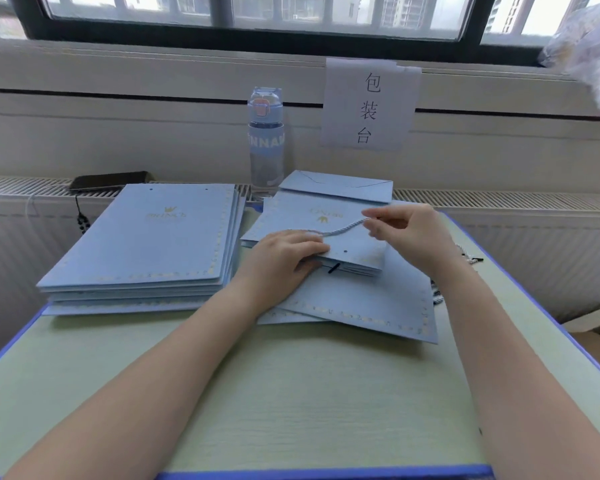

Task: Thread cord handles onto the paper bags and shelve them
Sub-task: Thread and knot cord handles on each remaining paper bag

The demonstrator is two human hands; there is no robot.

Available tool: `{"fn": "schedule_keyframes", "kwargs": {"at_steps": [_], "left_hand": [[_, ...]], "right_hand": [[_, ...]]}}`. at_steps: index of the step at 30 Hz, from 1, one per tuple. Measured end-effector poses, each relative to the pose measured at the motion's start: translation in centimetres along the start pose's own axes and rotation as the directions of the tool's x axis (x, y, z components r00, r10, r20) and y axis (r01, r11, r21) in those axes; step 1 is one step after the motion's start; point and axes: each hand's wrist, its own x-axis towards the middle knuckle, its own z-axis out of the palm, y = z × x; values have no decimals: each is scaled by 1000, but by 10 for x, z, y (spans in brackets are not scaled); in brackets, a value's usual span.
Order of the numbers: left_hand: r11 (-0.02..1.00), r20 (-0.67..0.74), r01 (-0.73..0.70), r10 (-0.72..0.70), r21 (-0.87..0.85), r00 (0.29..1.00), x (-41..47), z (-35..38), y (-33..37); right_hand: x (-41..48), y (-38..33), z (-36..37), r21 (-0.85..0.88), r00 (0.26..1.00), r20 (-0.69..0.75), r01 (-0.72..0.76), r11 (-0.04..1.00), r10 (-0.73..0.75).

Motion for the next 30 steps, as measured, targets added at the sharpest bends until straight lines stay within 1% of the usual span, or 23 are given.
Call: {"fn": "schedule_keyframes", "kwargs": {"at_steps": [2,3,4,6,8,10,14,19,22,26,30], "left_hand": [[999,-48,-49,50,23,998,1,-2,-2],[998,-63,-61,63,35,996,1,-4,-1],[996,-75,-71,74,46,994,1,-4,0],[991,-95,-104,112,82,989,0,-6,0],[981,-101,-158,170,113,980,0,-8,0],[978,-99,-187,196,92,976,-1,-8,2],[990,-108,-137,139,26,984,-5,-6,7],[994,-123,-111,108,-16,987,-6,-2,3],[993,-157,-115,113,-4,981,-6,-3,4],[992,-226,-123,125,24,966,-6,-4,5],[988,-318,-118,146,104,937,-5,-8,8]], "right_hand": [[-1,-3,5,10,990,141,-31,999,29],[-1,-4,8,35,982,184,-42,998,35],[-2,-5,10,54,980,196,-25,998,14],[-4,-7,13,68,986,159,33,997,-44],[-5,-9,13,63,991,126,40,997,-48],[-5,-9,11,47,986,160,32,998,-39],[-6,-8,7,-62,962,271,63,996,-44],[-7,-9,7,-120,959,277,86,989,-50],[-9,-12,11,-135,953,289,134,982,-90],[-8,-14,9,-147,954,276,160,976,-115],[-9,-17,5,-141,953,277,168,976,-124]]}}
